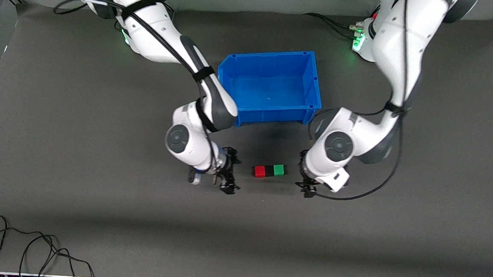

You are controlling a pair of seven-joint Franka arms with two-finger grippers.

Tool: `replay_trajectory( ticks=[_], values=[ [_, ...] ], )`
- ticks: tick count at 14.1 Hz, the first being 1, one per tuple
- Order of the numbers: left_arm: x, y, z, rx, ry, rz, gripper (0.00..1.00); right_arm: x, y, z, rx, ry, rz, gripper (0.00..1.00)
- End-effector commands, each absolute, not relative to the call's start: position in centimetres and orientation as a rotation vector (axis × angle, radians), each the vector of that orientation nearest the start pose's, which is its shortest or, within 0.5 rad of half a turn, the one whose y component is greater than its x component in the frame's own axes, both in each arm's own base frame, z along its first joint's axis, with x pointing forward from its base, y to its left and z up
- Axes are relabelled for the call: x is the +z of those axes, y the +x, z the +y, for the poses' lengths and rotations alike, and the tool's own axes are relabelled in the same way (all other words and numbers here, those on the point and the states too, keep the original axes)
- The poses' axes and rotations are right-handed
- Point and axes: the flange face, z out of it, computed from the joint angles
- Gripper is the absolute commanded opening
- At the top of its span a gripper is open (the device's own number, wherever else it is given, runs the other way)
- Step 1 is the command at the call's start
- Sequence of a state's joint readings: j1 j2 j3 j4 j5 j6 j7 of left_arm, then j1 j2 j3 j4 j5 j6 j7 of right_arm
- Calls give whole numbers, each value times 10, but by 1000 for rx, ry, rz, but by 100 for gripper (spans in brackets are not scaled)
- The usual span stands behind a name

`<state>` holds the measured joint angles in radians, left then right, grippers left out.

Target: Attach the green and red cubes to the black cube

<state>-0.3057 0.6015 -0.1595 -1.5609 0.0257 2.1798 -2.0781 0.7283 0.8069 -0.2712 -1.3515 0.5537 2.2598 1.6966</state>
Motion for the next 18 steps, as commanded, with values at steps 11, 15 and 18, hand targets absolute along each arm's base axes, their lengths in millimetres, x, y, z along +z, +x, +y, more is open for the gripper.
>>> replay_trajectory(
  ticks=[11,15,18],
  values=[
    [428,633,-155,-242,2739,1676,100,505,643,159,81,-2967,965,100],
    [465,620,-94,-251,3059,1009,100,560,618,111,-12,-3071,765,100],
    [506,614,-22,-207,3121,530,100,579,596,72,-35,-3105,600,100]
  ],
)
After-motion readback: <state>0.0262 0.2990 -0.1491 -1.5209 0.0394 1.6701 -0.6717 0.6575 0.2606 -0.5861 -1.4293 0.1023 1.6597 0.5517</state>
